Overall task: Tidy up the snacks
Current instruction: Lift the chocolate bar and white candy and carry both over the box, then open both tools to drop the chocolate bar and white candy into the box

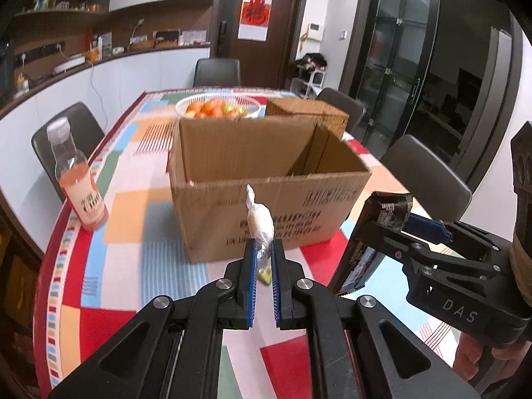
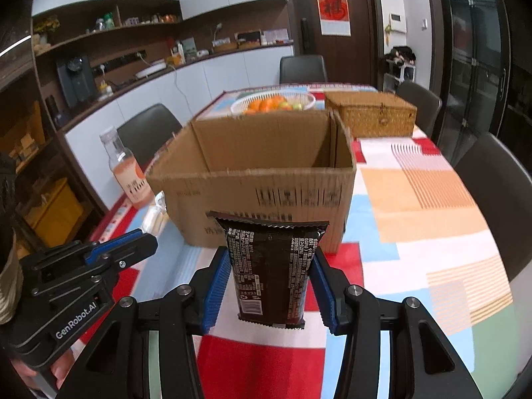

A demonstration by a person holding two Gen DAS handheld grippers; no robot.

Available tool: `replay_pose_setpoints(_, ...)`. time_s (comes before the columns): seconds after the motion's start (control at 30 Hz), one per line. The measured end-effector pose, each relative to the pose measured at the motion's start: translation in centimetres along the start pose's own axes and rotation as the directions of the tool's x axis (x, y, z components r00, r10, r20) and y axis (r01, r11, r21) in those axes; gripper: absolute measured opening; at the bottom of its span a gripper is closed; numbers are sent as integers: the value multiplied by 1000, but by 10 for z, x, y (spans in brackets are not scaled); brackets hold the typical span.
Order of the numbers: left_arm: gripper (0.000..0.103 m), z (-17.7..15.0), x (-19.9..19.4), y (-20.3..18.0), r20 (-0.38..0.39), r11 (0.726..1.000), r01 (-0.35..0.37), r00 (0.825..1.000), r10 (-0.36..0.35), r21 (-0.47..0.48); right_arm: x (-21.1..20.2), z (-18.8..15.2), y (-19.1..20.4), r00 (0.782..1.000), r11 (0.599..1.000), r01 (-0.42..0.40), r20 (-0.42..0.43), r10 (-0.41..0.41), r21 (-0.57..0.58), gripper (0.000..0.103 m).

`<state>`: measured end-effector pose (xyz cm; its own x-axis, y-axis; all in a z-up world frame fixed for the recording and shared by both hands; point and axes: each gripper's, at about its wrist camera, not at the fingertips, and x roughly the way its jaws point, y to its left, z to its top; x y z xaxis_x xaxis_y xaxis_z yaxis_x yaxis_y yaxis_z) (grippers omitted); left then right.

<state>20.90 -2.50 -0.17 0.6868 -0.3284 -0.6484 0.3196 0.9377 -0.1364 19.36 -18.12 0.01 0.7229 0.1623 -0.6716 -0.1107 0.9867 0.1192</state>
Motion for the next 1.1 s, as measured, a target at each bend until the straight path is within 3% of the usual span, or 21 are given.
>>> replay_pose_setpoints(0.47,10,64,-22,-1,127,999,-21,992,15,43,-28,64,11,988,998,-1,156,10,-58,49)
replay_pose_setpoints(0.67,10,82,-14,7,132,999,-27,991,22,39,-25,94,15,983,996,17,186,0,-89,49)
replay_pose_setpoints(0.9,10,96,12,18,90,999,-33,995,29,39,0,115,18,988,993,5,156,14,-120,49)
replay_pose_setpoints(1.1,10,102,41,22,32,999,-36,999,35,37,36,121,10,997,995,-8,81,17,-103,49)
